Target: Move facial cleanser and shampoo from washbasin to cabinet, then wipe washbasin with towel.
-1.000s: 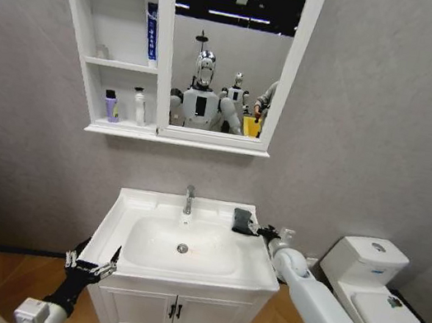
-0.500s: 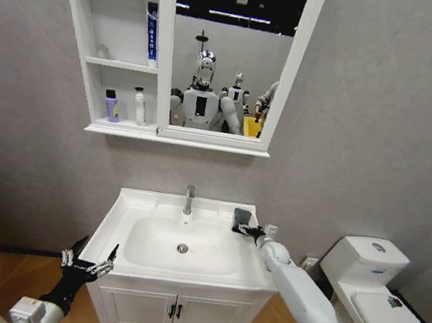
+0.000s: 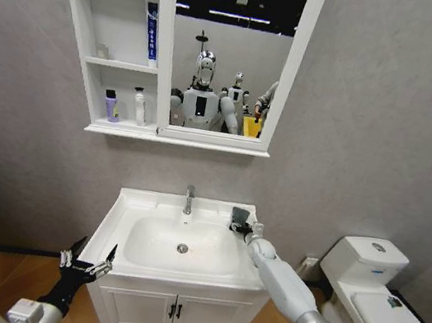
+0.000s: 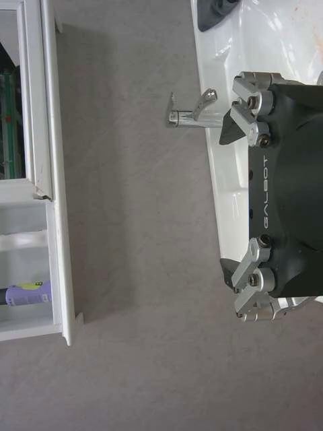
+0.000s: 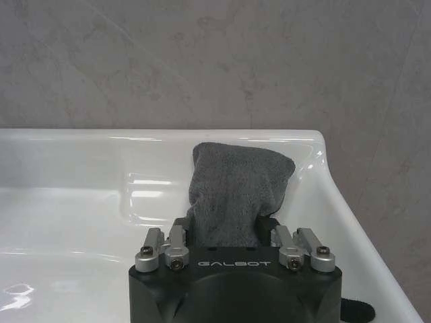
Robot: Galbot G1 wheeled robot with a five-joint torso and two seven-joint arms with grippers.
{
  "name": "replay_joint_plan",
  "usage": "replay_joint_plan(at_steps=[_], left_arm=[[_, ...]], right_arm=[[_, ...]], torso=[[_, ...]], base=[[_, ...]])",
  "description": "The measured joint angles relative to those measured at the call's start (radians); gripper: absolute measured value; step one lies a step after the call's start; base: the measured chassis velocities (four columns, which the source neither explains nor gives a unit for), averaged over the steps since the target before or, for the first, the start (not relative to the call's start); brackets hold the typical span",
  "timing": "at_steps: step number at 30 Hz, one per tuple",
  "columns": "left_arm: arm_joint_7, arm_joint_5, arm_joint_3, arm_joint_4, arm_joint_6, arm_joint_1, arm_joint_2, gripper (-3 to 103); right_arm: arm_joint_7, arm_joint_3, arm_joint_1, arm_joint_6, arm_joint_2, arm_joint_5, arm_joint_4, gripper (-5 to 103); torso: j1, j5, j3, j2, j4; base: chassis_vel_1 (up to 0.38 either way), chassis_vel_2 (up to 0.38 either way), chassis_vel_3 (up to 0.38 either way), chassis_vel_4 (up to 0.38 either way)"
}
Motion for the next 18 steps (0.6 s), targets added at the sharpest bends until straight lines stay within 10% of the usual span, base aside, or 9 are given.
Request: replay_joint_plan(at_steps=[12, 18], left_arm=[[-0.001, 0.002, 0.0, 0.001, -0.002, 0.005, -0.01, 96], [-0.004, -0.002, -0.002, -0.006, -0.003, 0.011, -0.004, 95]], right_arm=[[0.003, 0.026, -0.039, 0.001, -0.044, 0.004, 0.078, 4], [0.057, 0.062, -0.147, -0.036, -0.138, 0.044, 0.398, 3]], torso=[[0.0, 0.0003, 0.0, 0.0, 0.0002], [0.0, 0.0, 0.0, 0.0, 0.0001]], base=[[0.0, 0.0, 0.0, 0.0], [0.0, 0.0, 0.0, 0.0]])
